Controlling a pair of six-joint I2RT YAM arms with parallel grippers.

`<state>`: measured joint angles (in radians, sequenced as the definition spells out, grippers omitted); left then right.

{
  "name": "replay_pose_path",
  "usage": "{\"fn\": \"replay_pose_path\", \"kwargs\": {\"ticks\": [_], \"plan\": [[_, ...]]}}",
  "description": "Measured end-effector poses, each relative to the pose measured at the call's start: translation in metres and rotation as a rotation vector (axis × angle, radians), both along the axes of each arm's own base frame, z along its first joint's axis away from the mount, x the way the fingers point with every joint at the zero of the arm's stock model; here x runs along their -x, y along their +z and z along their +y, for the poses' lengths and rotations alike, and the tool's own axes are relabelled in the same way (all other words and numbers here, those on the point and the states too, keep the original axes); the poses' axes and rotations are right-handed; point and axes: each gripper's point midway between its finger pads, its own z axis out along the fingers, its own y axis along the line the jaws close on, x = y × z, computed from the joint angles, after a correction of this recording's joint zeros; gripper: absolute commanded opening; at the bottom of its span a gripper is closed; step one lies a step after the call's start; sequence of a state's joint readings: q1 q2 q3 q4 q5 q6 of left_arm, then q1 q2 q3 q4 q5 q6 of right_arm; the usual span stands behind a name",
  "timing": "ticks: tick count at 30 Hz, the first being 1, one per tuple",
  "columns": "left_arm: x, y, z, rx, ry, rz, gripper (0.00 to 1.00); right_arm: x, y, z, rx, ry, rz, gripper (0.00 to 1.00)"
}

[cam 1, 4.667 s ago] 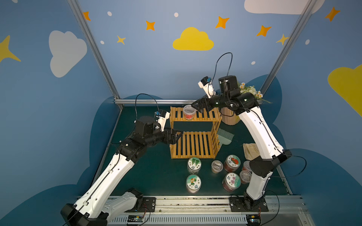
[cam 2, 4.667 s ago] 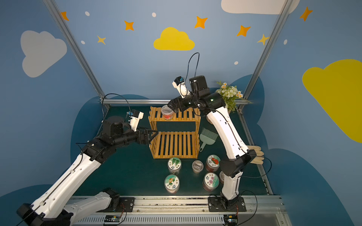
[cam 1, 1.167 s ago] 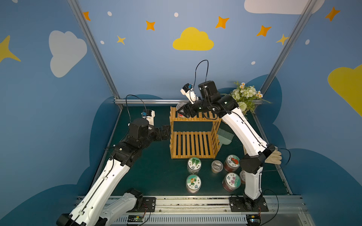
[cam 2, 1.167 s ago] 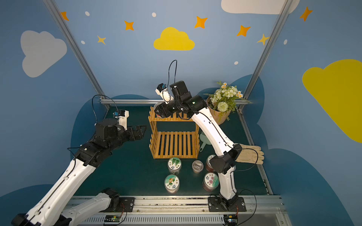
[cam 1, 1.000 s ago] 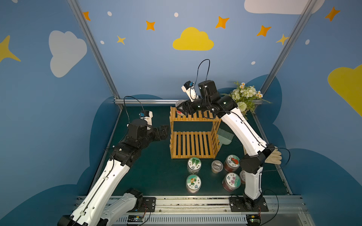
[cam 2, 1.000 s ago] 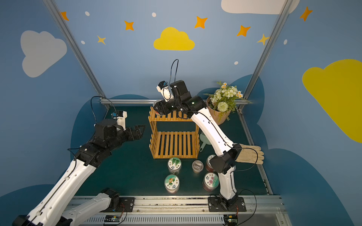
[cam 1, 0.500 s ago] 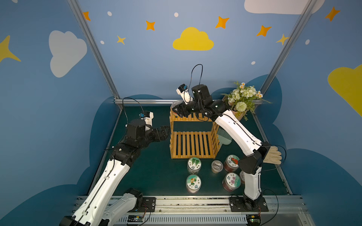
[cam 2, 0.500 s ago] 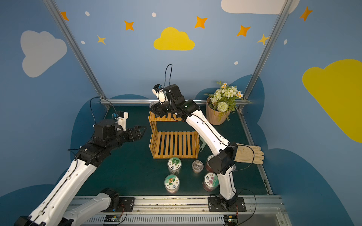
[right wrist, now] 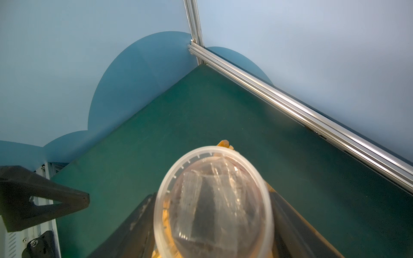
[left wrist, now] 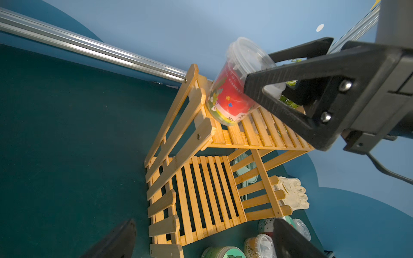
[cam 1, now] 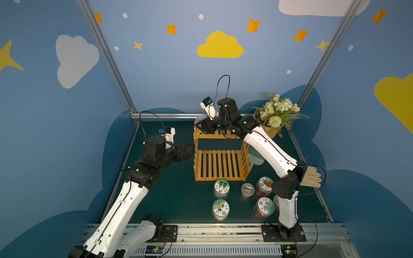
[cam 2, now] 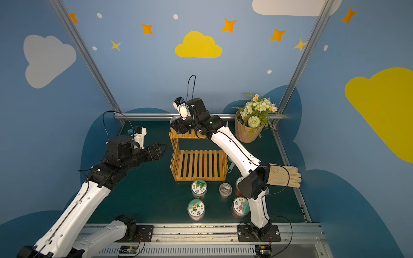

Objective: Place the seed container on the shelf
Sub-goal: Adjust the seed jar on the shelf.

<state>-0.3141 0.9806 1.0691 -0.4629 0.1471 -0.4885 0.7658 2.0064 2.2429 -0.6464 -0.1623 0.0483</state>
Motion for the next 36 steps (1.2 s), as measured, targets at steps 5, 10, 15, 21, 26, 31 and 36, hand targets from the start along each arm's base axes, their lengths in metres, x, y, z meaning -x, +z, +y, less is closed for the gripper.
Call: {"fn": "replay_pose_path", "kwargs": {"ticks": [5,10,15,21,26,31,36], "plan": [[0.0002,-0.0006,-0.0016,0.011,-0.004,0.008,1.0,-0.0008,-0.0003,-0.0002,0.0,-0.005,-0.001,0.73],[-0.0003,-0.002,-0.0026,0.013,-0.007,0.014,1.0,-0.0021,-0.0003,0.0011,-0.018,-0.013,0.008,0.73],[-0.0003,-0.0022,-0.0027,0.015,-0.008,0.016,1.0,-0.0037,0.0,0.003,-0.056,-0.027,0.013,0.73],[-0.0004,-0.0023,-0.0026,0.015,-0.008,0.017,1.0,-0.0045,0.0007,0.004,-0.07,-0.031,0.014,0.74],[-0.0003,-0.0025,-0.0029,0.016,-0.009,0.018,1.0,-0.0036,0.001,0.0028,-0.068,-0.031,0.01,0.76],[-0.0009,-0.0037,-0.0032,0.016,-0.009,0.023,1.0,-0.0021,0.0013,0.0003,-0.058,-0.029,0.001,0.8],[-0.0001,-0.0035,-0.0049,0.019,-0.021,0.024,1.0,-0.001,-0.0016,0.0001,-0.048,-0.022,0.004,0.8]]}}
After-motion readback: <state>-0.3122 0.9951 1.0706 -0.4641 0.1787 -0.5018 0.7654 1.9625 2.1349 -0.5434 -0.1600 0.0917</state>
